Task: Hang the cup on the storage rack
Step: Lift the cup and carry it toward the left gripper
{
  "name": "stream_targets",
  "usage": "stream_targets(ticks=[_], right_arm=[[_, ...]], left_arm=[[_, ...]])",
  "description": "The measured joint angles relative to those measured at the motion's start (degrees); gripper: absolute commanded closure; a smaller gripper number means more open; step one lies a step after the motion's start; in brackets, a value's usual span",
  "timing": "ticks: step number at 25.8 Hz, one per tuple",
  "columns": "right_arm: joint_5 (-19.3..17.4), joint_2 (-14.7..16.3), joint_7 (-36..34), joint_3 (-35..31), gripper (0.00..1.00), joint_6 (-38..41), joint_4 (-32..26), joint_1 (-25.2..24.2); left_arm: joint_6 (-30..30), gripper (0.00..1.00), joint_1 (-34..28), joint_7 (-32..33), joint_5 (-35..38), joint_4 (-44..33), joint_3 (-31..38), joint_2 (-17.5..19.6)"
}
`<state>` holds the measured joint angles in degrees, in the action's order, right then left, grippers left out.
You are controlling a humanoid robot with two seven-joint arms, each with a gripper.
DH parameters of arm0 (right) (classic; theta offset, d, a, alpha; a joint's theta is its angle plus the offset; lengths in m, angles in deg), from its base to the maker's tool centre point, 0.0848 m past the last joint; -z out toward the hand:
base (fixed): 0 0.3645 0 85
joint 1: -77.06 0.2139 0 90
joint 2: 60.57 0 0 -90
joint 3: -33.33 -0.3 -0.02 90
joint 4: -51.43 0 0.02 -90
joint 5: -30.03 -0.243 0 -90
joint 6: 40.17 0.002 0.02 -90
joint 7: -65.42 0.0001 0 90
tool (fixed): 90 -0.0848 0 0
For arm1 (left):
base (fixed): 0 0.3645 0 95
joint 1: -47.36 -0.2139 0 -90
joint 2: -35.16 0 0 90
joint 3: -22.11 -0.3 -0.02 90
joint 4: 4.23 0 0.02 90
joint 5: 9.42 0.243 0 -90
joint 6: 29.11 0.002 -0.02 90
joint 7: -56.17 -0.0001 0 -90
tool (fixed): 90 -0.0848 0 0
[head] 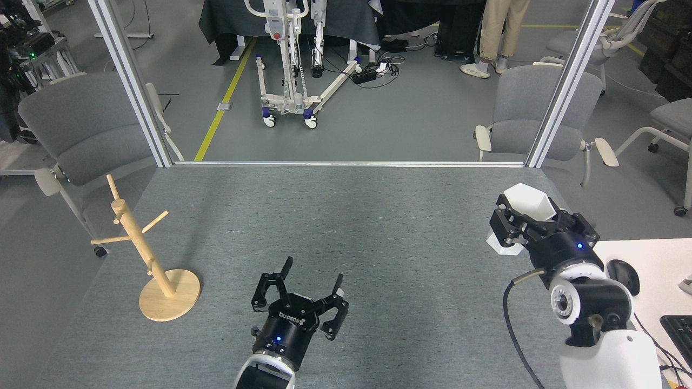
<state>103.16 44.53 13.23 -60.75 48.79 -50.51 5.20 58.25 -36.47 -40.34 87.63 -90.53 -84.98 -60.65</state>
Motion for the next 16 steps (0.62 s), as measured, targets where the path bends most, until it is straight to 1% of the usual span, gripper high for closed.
stream_targets(ticks=[4, 7, 12, 16], right_arm=[[0.7, -0.1, 4.4, 8.6, 1.00, -9.6, -0.6, 4.6], [2.9, -0.4, 7.0, 13.7, 1.00, -15.4, -0.7, 7.1], [8.3, -1.6, 9.5, 18.7, 1.00, -21.5, -0.7, 8.2], [10.7, -2.3, 9.9, 21.7, 1.00, -24.9, -0.7, 8.2]], left_arm=[[-0.1, 0.01, 0.8, -0.2, 2.0, 0.5, -7.0, 0.1], [-0.1, 0.01, 3.0, 0.2, 2.7, 2.7, -9.8, -0.4], [-0.1, 0.01, 8.5, 0.5, 3.1, 7.2, -11.4, -1.6], [-0.1, 0.01, 12.1, 0.6, 3.1, 9.1, -12.6, -1.9]])
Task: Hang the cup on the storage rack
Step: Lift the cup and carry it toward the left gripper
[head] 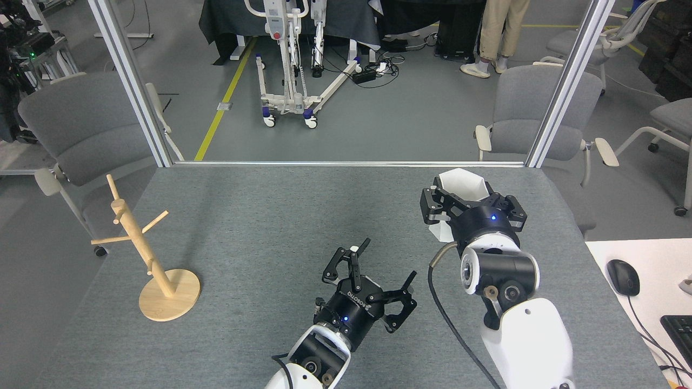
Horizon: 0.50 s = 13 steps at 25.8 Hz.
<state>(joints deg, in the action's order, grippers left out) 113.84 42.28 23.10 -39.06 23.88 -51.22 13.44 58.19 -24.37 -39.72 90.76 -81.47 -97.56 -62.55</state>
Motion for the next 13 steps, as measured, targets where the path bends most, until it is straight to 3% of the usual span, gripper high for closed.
stream_targets(ticks=[13], right_arm=[[2.2, -2.3, 0.2, 4.2, 1.00, -1.6, 1.0, -0.8]], left_arm=[[-4.3, 0.01, 6.8, 2.1, -0.2, 3.6, -3.8, -0.3]])
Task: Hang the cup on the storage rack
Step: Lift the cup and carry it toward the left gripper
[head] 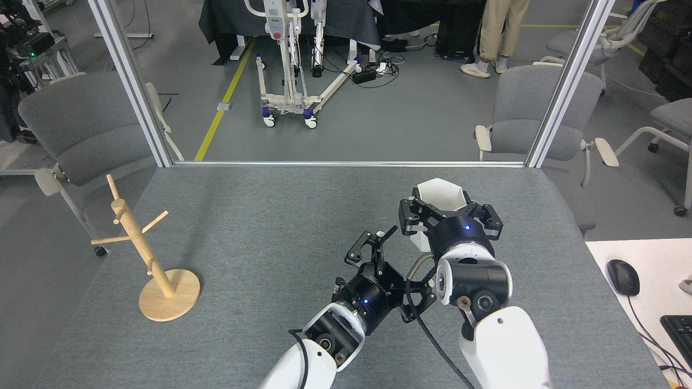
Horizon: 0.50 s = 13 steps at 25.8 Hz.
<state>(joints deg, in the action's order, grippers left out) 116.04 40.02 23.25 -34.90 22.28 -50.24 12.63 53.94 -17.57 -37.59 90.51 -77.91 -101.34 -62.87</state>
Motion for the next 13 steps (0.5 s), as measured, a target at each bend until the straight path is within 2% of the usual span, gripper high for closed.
stream_targets(ticks=[6, 13], right_arm=[[0.6, -0.9, 0.2, 1.7, 1.00, -0.8, 0.2, -1.6], [1.2, -1.5, -0.1, 3.1, 1.00, -1.3, 0.9, -2.1]], left_arm=[[-4.6, 0.01, 1.3, 0.2, -0.5, 2.2, 0.0, 0.0], [-5.9, 0.01, 1.6, 1.9, -1.4, 2.9, 0.4, 0.0]])
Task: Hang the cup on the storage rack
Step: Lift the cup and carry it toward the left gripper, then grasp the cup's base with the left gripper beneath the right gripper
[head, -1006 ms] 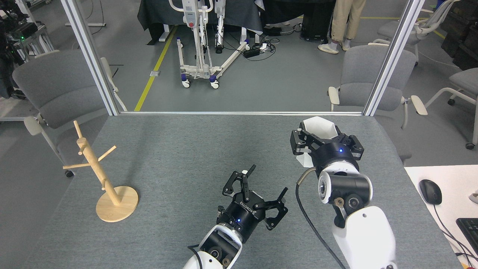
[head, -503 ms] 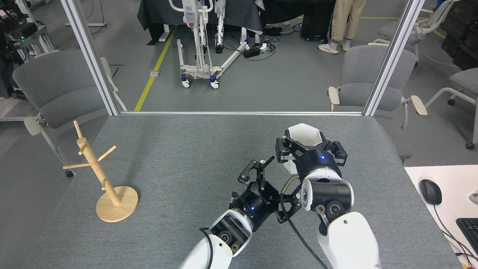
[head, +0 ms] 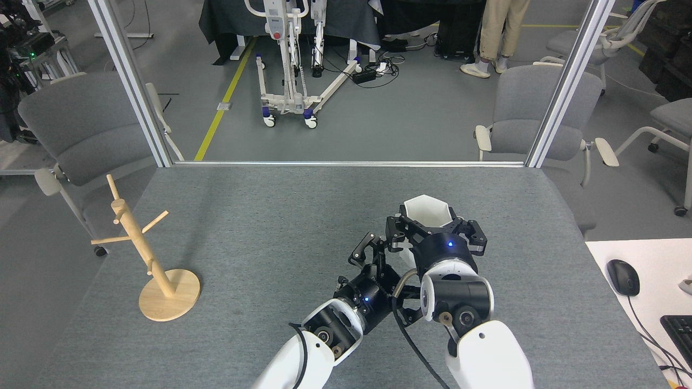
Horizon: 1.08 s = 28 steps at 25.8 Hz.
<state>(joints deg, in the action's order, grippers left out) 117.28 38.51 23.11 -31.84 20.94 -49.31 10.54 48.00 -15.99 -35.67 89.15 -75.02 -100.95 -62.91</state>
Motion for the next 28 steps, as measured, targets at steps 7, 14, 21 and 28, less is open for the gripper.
stream_targets(ticks=[7, 14, 21, 28], right_arm=[[1.5, -1.5, -0.4, 0.8, 1.00, 0.2, 0.9, -0.1], [2.5, -3.0, -1.1, -0.1, 1.00, -0.1, 1.2, -1.0], [2.7, -3.8, 1.3, 0.5, 1.00, 0.2, 1.7, -1.3], [4.0, -4.6, -0.4, 1.1, 1.00, 0.4, 2.4, -1.2]], left_arm=[[-4.9, 0.01, 0.9, 3.3, -3.8, 1.7, 0.2, 0.0], [-9.1, 0.01, 4.6, 6.8, -12.5, 5.8, 0.3, -0.1], [-8.9, 0.01, 6.7, 6.7, -13.6, 8.5, 3.0, 0.8], [-10.1, 0.01, 4.9, 5.4, -13.5, 8.1, 5.8, 4.2]])
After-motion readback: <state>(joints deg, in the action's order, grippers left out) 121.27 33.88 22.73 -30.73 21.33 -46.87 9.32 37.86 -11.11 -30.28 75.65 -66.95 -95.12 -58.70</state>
